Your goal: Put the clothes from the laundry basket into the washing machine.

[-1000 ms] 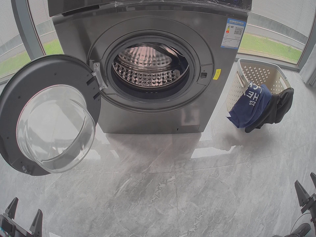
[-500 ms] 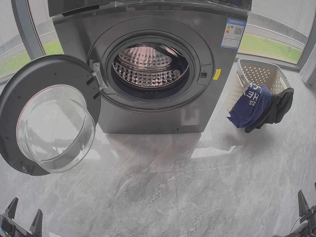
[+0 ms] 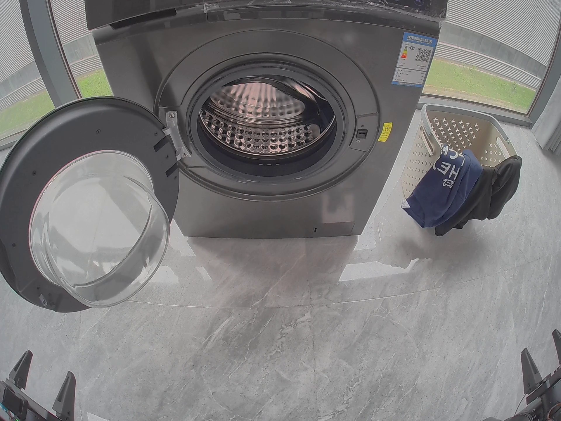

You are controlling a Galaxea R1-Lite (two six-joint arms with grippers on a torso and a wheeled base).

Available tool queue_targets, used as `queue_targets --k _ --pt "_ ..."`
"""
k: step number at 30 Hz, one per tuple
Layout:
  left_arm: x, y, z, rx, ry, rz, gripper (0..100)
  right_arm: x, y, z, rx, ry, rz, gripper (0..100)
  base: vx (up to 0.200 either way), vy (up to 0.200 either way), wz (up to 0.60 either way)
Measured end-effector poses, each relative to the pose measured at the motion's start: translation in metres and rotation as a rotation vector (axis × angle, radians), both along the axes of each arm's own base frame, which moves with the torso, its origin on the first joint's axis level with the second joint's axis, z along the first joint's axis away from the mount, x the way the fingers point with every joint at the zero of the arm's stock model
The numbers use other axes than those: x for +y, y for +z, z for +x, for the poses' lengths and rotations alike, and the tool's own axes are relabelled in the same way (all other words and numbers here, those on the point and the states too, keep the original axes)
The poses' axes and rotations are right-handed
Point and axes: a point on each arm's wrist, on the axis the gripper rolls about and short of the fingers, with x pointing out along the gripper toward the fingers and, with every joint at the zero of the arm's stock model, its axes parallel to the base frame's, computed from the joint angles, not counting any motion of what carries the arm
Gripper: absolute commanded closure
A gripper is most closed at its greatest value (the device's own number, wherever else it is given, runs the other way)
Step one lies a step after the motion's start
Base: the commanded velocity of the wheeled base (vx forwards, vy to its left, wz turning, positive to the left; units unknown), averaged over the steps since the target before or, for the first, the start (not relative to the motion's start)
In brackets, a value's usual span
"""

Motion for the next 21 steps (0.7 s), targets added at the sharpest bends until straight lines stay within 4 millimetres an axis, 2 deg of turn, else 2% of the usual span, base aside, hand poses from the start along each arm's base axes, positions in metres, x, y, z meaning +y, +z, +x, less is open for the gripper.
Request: queue_targets --k 1,21 --pt "0.0 0.0 0.0 0.0 0.0 0.0 0 0.0 0.0 0.0 0.0 0.0 -0.001 0 0.0 0.0 0.0" --pt "0.0 0.0 0.0 0.0 -0.001 0.005 0 0.0005 0.0002 0.0 -0.001 0.022 -0.041 0 0.0 -0.2 0.0"
